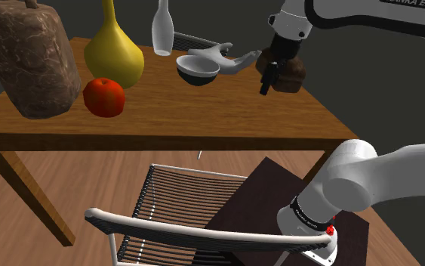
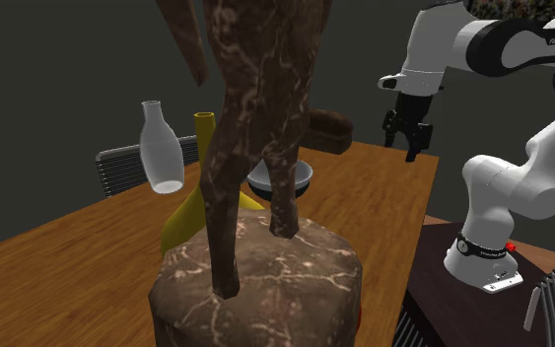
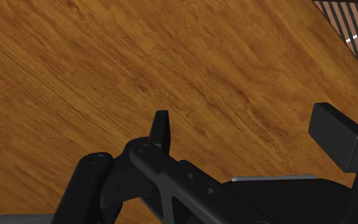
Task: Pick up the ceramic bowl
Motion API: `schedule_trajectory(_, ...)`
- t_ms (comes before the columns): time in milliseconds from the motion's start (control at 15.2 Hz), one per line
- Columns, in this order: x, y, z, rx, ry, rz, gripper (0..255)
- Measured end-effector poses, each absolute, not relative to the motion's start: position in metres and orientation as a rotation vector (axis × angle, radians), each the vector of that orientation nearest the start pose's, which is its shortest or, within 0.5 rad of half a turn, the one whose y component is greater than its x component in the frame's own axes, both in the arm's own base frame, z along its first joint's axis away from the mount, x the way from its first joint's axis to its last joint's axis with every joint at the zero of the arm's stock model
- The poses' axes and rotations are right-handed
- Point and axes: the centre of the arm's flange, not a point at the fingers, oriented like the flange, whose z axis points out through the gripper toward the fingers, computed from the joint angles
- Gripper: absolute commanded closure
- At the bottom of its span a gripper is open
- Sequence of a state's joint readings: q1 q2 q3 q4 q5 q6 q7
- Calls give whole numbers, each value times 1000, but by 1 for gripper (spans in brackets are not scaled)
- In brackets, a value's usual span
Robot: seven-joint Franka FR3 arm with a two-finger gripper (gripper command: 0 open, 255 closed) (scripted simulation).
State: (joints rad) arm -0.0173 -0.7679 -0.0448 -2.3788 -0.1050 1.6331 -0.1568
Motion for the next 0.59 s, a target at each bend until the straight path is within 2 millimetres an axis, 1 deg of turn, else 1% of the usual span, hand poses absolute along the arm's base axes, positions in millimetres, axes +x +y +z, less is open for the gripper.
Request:
schedule_trajectory(66,316,-34,580,-3212,-181,-23,0)
schedule_trajectory(198,332,-30,580,-3223,-190,-20,0)
schedule_trajectory(330,356,-27,579,-3240,-204,-14,0)
schedule_trajectory(462,380,-15,575,-3257,-219,-7,0)
schedule_trajectory(594,407,-12,574,-3275,-235,-2,0)
